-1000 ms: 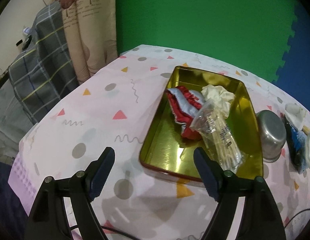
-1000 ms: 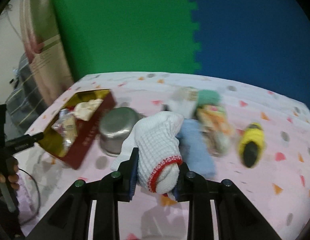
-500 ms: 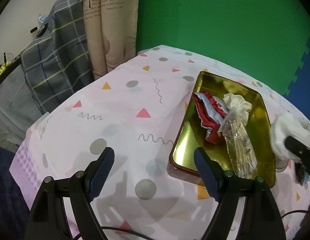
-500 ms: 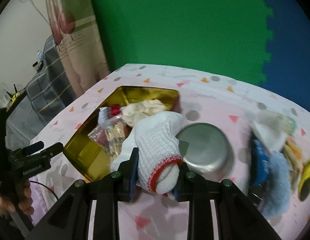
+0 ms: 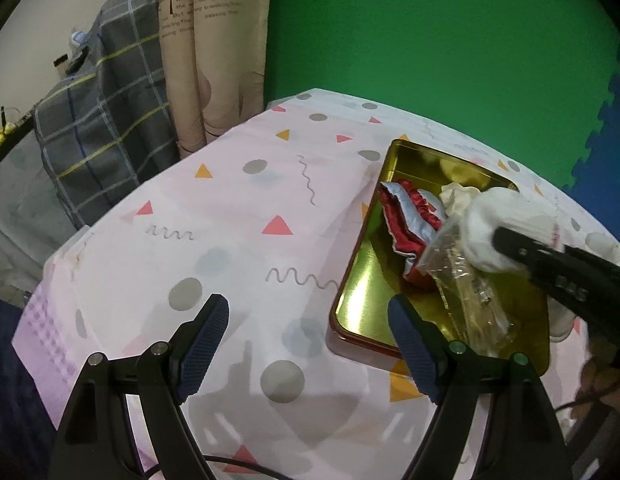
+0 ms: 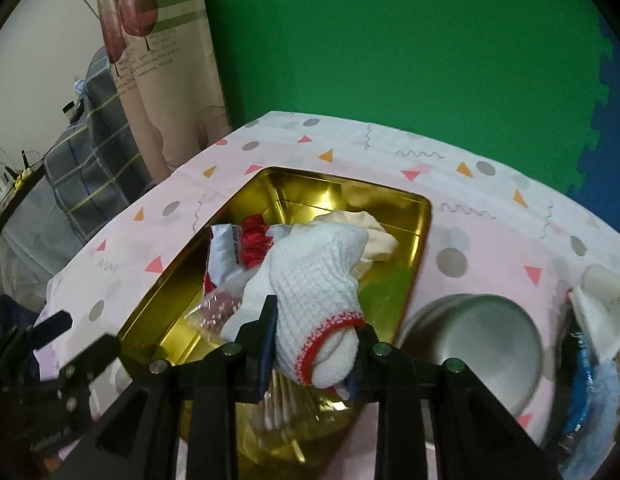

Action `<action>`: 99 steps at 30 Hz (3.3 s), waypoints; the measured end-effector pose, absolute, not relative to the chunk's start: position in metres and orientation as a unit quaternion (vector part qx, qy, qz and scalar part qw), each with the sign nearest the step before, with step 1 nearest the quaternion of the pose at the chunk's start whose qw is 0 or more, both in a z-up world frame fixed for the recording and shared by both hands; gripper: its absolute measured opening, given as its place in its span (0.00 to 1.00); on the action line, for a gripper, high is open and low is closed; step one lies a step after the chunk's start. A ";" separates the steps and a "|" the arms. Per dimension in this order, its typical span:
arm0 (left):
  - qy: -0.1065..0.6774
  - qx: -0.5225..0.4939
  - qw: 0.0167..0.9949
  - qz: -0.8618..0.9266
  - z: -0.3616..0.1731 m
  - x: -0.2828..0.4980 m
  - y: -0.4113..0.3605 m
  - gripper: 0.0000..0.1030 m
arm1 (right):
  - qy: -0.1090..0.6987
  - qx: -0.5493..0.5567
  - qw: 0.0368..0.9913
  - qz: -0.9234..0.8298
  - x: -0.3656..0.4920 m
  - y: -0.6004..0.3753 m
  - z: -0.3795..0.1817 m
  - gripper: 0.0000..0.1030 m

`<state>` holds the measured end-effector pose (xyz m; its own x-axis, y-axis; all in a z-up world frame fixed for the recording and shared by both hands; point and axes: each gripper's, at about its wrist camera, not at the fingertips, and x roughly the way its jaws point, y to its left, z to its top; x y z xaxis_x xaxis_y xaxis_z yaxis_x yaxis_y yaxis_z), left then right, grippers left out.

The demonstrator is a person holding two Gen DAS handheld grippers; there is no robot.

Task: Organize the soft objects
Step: 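Carry the white knit glove into the gold tin and release it, then reach the right tool to the yellow-and-black glove and grasp it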

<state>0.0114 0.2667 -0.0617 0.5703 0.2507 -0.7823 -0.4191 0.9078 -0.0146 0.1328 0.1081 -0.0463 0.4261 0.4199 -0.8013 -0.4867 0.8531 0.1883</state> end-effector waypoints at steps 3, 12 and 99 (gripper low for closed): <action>0.425 -0.106 0.881 0.181 -0.062 0.013 0.266 0.77 | 0.473 -0.040 0.838 0.269 0.137 0.115 -0.054 0.29; 0.425 -0.104 0.881 0.178 -0.063 0.014 0.264 0.77 | 0.478 -0.036 0.837 0.263 0.135 0.108 -0.056 0.45; 0.472 0.021 0.872 -0.130 -0.059 0.077 -0.001 0.78 | 0.466 0.047 0.883 -0.035 0.096 -0.281 -0.085 0.45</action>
<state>0.0771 -0.0015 -0.0589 0.5201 -0.2057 -0.8290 0.2462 0.9655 -0.0851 0.0956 -0.2807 -0.0854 0.5627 -0.0181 -0.8264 0.1057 0.9931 0.0502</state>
